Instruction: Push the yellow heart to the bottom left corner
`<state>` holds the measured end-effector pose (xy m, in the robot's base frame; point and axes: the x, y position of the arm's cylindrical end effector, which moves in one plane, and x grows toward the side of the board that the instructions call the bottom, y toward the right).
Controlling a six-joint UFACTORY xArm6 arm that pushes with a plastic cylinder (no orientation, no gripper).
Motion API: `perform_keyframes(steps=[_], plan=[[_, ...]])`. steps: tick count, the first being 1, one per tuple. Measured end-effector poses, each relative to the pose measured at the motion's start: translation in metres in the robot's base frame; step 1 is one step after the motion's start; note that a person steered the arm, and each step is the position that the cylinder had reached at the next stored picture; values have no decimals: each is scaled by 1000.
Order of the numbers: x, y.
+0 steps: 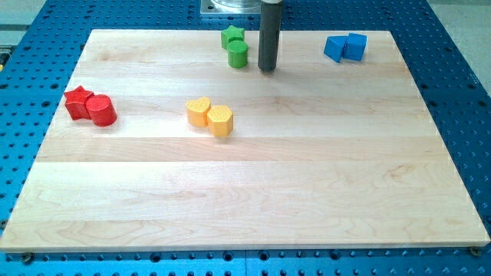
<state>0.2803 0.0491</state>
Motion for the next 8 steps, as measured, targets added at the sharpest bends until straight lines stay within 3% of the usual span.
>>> perform_keyframes(steps=[1, 2, 3, 5, 7, 8], plan=[[5, 1], [67, -31], [95, -39], [162, -153], [147, -158], [161, -210]])
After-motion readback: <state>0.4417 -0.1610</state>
